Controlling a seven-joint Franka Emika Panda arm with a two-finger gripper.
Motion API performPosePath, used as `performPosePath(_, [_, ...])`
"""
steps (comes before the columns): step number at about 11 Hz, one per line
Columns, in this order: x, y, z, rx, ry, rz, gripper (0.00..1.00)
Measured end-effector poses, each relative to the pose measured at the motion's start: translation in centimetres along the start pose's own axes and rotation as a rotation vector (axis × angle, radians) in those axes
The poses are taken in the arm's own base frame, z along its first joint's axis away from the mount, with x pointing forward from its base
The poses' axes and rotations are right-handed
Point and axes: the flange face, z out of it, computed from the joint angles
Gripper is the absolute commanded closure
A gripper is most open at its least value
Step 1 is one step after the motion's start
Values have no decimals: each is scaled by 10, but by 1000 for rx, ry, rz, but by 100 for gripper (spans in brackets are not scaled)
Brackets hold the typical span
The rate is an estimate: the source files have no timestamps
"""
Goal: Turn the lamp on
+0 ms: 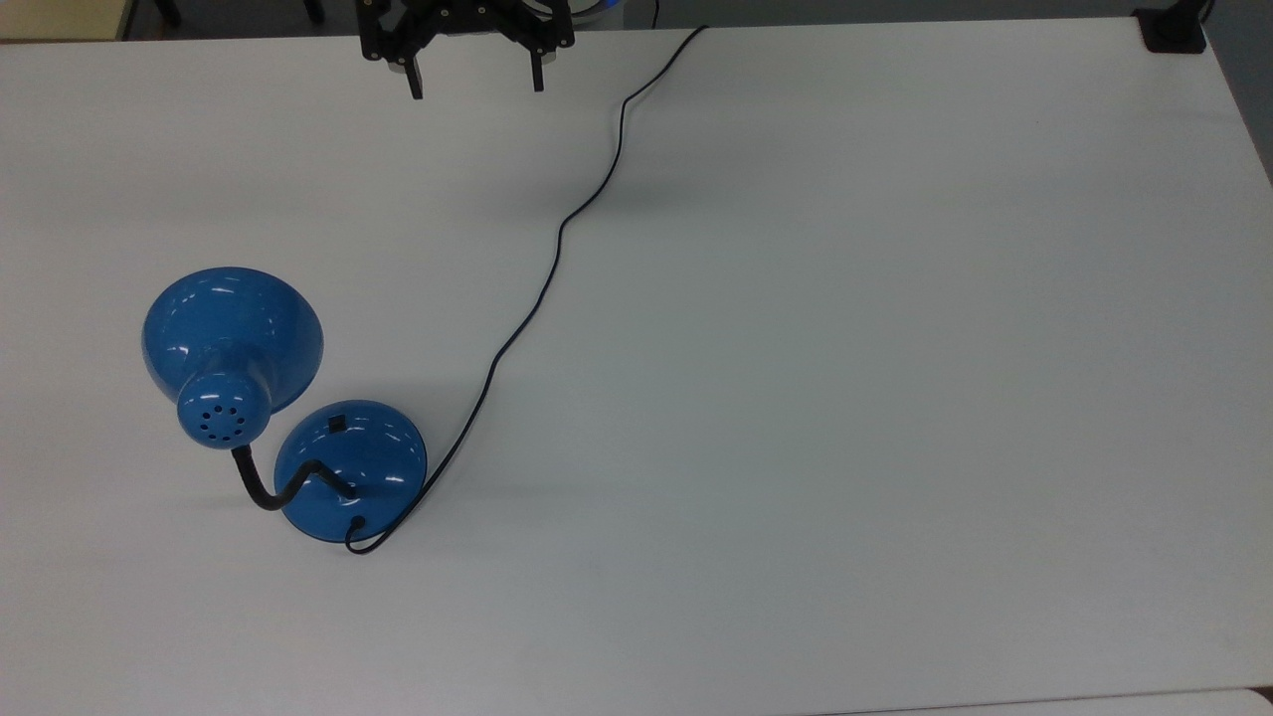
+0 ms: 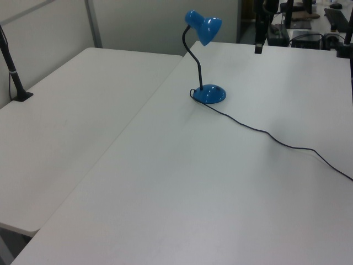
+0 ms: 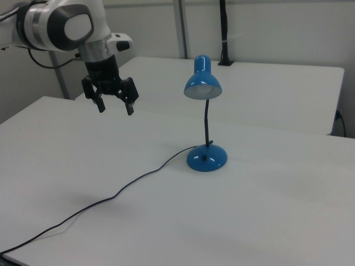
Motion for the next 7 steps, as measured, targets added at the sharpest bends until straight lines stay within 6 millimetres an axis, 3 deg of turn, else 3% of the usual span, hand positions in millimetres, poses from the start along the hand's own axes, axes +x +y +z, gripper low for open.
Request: performPosePath(7, [2,-12,0,1,-1,21,0])
